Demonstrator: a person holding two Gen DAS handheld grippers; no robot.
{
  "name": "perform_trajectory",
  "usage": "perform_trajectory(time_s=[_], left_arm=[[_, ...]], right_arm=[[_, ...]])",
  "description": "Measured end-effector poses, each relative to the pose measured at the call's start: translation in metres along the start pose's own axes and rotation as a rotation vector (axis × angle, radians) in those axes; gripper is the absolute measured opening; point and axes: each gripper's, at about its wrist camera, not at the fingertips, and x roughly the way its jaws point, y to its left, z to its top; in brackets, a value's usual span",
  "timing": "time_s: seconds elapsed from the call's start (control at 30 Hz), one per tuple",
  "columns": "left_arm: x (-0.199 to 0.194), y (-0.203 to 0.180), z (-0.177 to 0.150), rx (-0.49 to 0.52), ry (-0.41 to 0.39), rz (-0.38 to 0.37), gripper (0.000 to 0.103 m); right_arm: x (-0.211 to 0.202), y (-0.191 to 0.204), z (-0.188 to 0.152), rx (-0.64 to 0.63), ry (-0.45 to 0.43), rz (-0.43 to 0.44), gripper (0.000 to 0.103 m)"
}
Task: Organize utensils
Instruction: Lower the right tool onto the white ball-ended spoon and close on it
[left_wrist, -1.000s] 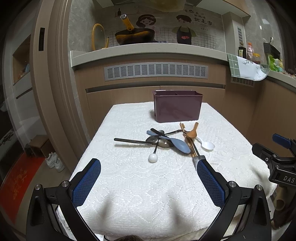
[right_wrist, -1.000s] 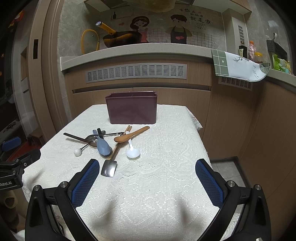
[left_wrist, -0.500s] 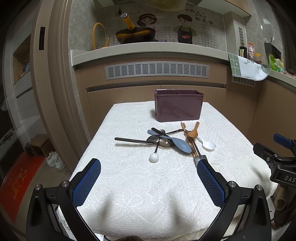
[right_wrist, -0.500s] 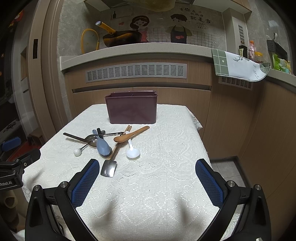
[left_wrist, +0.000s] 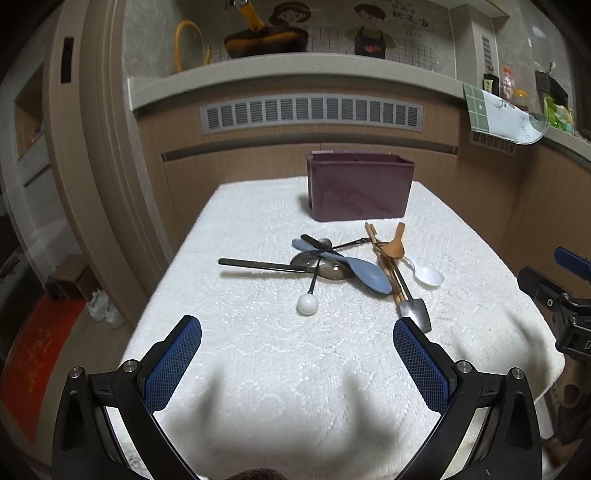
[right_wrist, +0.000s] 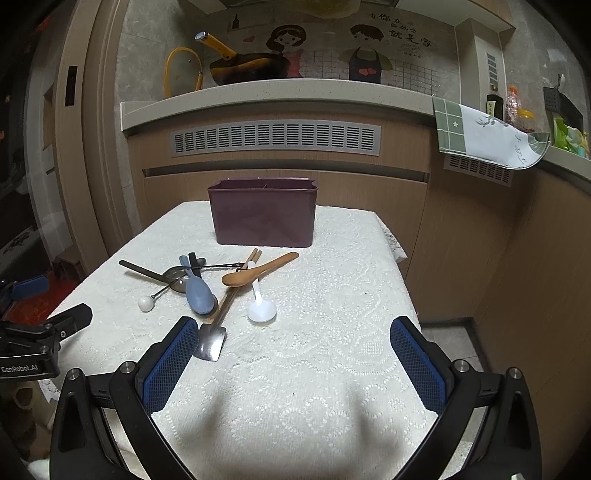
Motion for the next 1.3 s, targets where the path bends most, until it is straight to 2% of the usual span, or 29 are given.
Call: perform_trajectory(time_s=[0.13,0.3,0.5,0.6,0.73,0.8,0.9,0.97,1.07,1.1,1.13,1.17,1.23,1.3], left_arm=[[0.022,0.004,0.012,-0.021,0.039,-0.023,0.103],[0.046,0.012,0.029,-0.035,0.051,-0.006,0.103],[0.072,0.038,0.050,-0.052,0.056,0.033,0.103],[0.091,0.049,0.056,-0.037,0.093,0.008,0.103],[0.116,0.056,0.054,-0.010,0.167,-0.048,0.103],[0.126,0.058,0.054,-0.011,0.200,-0.090,0.103],[0.138,0.057,0.062,-0.002,0.211,-0.167,0.103],[0.147,0.056,0.069,0.020,0.201,-0.194,0.103],[0.170,0.060,0.081,0.040,0.214,-0.212,0.102],[0.178,0.063,0.083,0.027,0.232,-0.220,0.098],[0.185,0.068,0.084,0.004,0.260,-0.240,0.092],[0.194,0.075,0.084,-0.037,0.303,-0.281,0.090],[0.203,0.086,0.079,-0.101,0.363,-0.336,0.090],[0.198,0.089,0.070,-0.122,0.389,-0.351,0.090]], right_arm=[[0.021,0.000,0.012,-0.028,0.028,-0.013,0.103],[0.055,0.005,0.023,-0.076,0.084,-0.008,0.103],[0.104,0.008,0.038,-0.062,0.206,0.064,0.103],[0.128,0.008,0.043,-0.023,0.263,0.133,0.103],[0.145,0.020,0.045,-0.035,0.291,0.174,0.103],[0.148,0.025,0.044,-0.048,0.300,0.200,0.100],[0.153,0.031,0.040,-0.077,0.323,0.211,0.080],[0.157,0.032,0.036,-0.085,0.347,0.208,0.062],[0.160,0.029,0.031,-0.077,0.379,0.205,0.057],[0.160,0.028,0.029,-0.077,0.385,0.200,0.057],[0.159,0.026,0.029,-0.077,0.387,0.197,0.055],[0.158,0.025,0.029,-0.077,0.388,0.196,0.055],[0.153,0.022,0.030,-0.080,0.382,0.192,0.055],[0.148,0.021,0.031,-0.086,0.370,0.189,0.055]])
